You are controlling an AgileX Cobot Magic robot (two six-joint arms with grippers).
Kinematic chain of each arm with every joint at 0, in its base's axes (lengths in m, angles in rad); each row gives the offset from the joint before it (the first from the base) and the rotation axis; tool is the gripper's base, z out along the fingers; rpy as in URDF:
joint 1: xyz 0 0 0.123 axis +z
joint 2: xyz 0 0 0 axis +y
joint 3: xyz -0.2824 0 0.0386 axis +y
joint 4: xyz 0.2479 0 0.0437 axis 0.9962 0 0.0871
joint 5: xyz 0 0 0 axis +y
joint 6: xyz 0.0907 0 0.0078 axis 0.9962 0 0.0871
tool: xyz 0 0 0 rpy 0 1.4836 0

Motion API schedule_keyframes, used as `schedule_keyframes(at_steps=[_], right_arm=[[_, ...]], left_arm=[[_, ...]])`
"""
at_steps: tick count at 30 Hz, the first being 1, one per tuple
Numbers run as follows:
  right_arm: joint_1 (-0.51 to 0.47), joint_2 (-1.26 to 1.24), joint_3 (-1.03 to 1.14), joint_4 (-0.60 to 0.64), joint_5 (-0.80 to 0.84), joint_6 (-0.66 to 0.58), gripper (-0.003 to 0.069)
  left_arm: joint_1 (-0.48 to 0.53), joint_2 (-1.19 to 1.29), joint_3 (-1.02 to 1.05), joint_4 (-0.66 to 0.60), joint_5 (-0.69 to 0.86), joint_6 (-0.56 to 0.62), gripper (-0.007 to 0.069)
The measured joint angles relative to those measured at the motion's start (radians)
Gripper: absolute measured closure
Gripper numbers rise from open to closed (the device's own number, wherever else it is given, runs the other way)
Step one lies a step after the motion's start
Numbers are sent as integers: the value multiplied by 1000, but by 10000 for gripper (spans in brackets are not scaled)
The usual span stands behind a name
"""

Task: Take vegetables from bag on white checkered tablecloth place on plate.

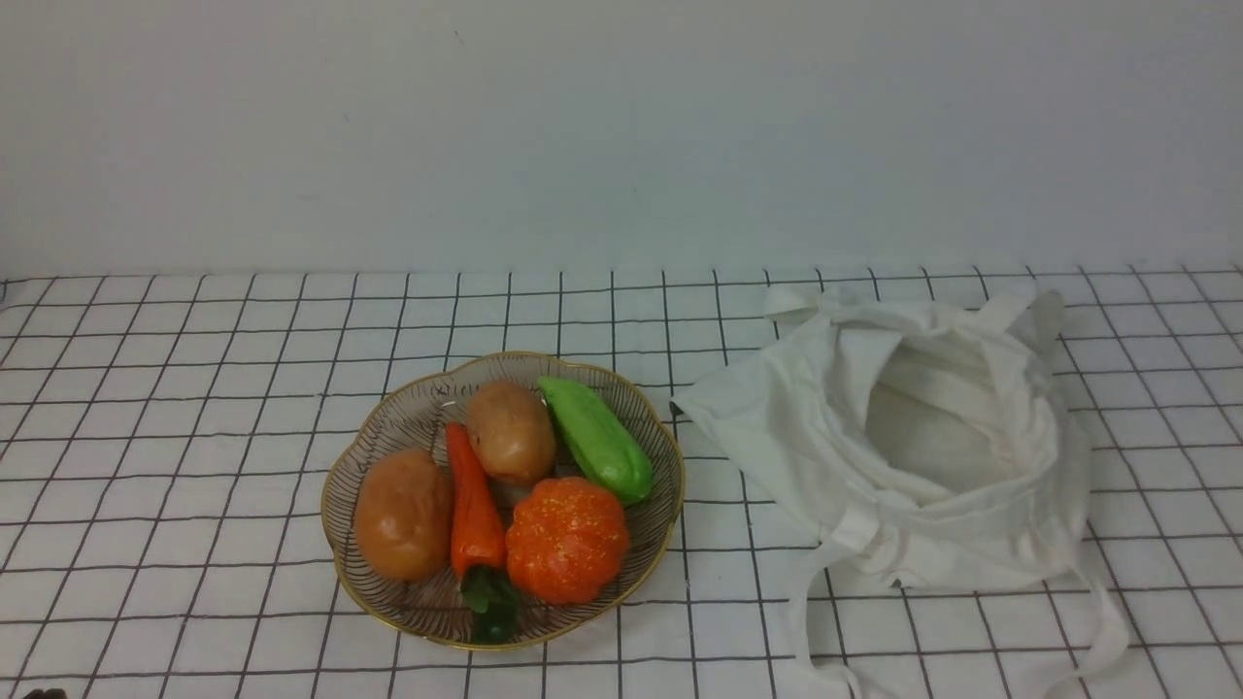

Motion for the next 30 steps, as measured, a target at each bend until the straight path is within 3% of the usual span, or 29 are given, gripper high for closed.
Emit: schedule_keyframes(at_steps=[9, 30], right_arm=[[0, -287, 198, -13, -65, 42, 670], [0, -295, 230, -11, -15, 49, 670]], left_arm=[[0, 0, 0, 0, 0, 0, 632], [0, 0, 0, 0, 0, 0, 632]])
